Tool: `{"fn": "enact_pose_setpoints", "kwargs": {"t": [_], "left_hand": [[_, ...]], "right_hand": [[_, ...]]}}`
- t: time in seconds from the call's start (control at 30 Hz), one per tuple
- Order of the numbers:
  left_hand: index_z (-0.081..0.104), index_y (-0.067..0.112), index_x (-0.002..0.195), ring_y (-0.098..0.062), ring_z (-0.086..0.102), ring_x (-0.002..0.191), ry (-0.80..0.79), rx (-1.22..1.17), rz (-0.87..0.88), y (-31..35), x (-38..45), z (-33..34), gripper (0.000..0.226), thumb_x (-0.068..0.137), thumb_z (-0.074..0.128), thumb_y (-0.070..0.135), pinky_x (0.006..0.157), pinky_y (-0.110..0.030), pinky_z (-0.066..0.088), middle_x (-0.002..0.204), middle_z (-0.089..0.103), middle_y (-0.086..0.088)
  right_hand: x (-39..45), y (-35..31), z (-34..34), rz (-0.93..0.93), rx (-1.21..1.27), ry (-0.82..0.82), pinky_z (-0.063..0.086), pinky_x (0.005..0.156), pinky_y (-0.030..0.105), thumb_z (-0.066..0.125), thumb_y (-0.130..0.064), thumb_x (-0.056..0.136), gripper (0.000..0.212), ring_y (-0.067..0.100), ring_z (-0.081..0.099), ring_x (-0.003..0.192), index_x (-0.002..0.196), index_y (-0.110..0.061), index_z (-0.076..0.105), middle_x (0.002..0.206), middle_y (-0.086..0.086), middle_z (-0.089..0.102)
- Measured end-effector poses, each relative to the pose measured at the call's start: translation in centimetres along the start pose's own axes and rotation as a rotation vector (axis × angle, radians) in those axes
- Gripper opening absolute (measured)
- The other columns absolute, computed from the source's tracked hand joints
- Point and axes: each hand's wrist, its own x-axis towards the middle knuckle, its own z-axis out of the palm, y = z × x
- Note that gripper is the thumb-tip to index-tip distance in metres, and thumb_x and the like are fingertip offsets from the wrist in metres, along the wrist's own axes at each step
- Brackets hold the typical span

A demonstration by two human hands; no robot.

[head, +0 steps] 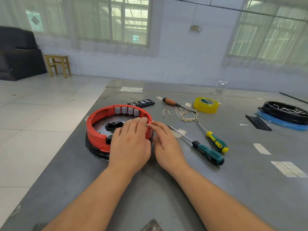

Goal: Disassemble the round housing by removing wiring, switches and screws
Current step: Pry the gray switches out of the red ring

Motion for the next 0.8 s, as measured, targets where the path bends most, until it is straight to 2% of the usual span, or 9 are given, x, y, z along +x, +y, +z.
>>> {"fn": "enact_pose_setpoints", "kwargs": {"t": [0.13,0.2,0.3,0.4,0.6,0.7,0.8], "left_hand": [[0.061,0.008,0.138,-0.031,0.061,0.127,-0.037,-0.111,-0.002,0.0,-0.3,-0.8,0.052,0.086,0.057,0.007,0.102,-0.047,0.050,0.133,0.066,-0.010],[0.063,0.008,0.134,-0.031,0.062,0.125,-0.044,-0.104,-0.006,-0.5,-0.3,-1.3,0.048,0.086,0.060,0.006,0.104,-0.047,0.047,0.129,0.068,-0.010],[0.069,0.013,0.124,-0.026,0.065,0.116,-0.095,-0.033,0.011,-2.6,-0.3,-2.2,0.040,0.090,0.050,0.021,0.112,-0.043,0.036,0.118,0.072,-0.003],[0.068,0.021,0.124,-0.018,0.061,0.121,-0.242,-0.019,-0.022,-6.2,-0.8,-3.6,0.043,0.092,0.043,0.035,0.120,-0.041,0.027,0.120,0.070,0.004],[0.067,0.021,0.126,-0.022,0.060,0.113,-0.351,-0.088,-0.043,-10.4,-1.8,-5.1,0.046,0.090,0.050,0.043,0.104,-0.041,0.045,0.120,0.069,0.006],[0.069,0.022,0.125,-0.022,0.063,0.113,-0.332,-0.087,-0.001,-10.2,-1.8,-4.6,0.043,0.091,0.053,0.043,0.105,-0.036,0.037,0.116,0.071,0.007],[0.069,0.029,0.123,-0.016,0.063,0.109,-0.323,-0.081,0.035,-9.6,-1.5,-4.1,0.046,0.092,0.048,0.056,0.105,-0.031,0.028,0.112,0.071,0.012]], "right_hand": [[-0.8,-0.5,-0.3,-0.009,-0.121,-0.068,0.042,0.112,0.033,0.047,-0.009,0.099,0.057,0.009,0.039,0.142,0.152,-0.032,0.043,0.161,-0.017,0.029],[-0.8,-0.8,-0.4,-0.009,-0.154,-0.086,0.045,0.109,0.039,0.048,-0.009,0.098,0.060,0.014,0.041,0.140,0.152,-0.032,0.041,0.162,-0.016,0.026],[-0.8,-0.9,-0.6,-0.012,-0.181,-0.092,0.045,0.107,0.041,0.050,-0.013,0.099,0.057,0.019,0.046,0.136,0.151,-0.032,0.039,0.162,-0.016,0.024],[-0.8,-1.0,-0.5,0.005,-0.205,-0.084,0.045,0.107,0.041,0.050,-0.017,0.100,0.055,0.020,0.048,0.134,0.151,-0.033,0.038,0.162,-0.018,0.024],[-0.5,-1.0,-0.6,0.019,-0.273,-0.068,0.048,0.103,0.041,0.049,-0.022,0.100,0.054,0.020,0.051,0.132,0.151,-0.036,0.036,0.163,-0.020,0.025],[-0.4,-0.7,-0.7,0.042,-0.299,-0.053,0.050,0.102,0.041,0.048,-0.026,0.101,0.053,0.019,0.050,0.134,0.151,-0.037,0.034,0.163,-0.019,0.026],[-0.3,0.1,-1.1,0.057,-0.291,-0.054,0.048,0.106,0.041,0.049,-0.025,0.100,0.056,0.017,0.046,0.139,0.153,-0.034,0.033,0.164,-0.018,0.025]]}}
